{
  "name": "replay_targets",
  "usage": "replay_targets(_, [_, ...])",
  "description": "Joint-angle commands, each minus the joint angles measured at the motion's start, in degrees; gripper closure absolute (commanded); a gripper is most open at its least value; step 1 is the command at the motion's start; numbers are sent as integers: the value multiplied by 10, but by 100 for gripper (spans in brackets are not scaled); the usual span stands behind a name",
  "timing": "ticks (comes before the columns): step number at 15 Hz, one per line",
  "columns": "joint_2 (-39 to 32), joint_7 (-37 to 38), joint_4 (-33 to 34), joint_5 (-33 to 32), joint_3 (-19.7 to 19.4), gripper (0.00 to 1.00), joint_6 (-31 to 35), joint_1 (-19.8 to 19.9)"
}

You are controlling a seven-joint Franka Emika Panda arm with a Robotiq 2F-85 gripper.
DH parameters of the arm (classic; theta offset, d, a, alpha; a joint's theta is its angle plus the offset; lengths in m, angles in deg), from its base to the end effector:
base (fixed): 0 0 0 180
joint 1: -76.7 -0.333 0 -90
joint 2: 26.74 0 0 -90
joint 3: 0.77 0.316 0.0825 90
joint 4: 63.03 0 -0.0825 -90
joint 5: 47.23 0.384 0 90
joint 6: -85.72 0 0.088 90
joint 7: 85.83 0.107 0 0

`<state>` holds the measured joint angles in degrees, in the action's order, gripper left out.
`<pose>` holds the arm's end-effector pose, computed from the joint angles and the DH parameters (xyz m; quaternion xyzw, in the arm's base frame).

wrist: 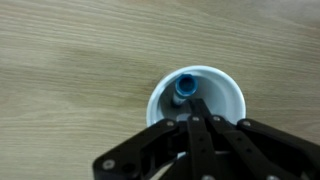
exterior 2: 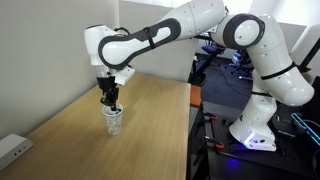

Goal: Take the green marker out of the cup and place it on the table

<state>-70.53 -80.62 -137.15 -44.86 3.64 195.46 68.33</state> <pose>0.7123 0.1515 0.2801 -0.9953 -0.0487 0.0766 0.0347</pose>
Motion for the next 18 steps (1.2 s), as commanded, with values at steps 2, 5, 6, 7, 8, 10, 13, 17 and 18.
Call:
replay_targets(2, [-13,13,32,-8,-7,86,-32,-7])
replay_targets(5, [-18,12,40,-8,-7,61,-40,-6])
replay_targets(6, [-20,12,42,-8,-7,54,-42,-6])
replay_targets(7, [-21,12,44,-8,-7,55,-44,-6])
replay_targets(8, [-23,12,46,-7,-7,53,-45,-6])
replay_targets(10, [-26,11,50,-7,-7,58,-49,-6])
replay_targets(13, [-34,9,62,-6,-7,66,-60,-5])
replay_targets(17, [-43,9,77,-6,-7,67,-78,-5])
replay_targets(18, [-45,11,81,-7,-8,66,-84,-5])
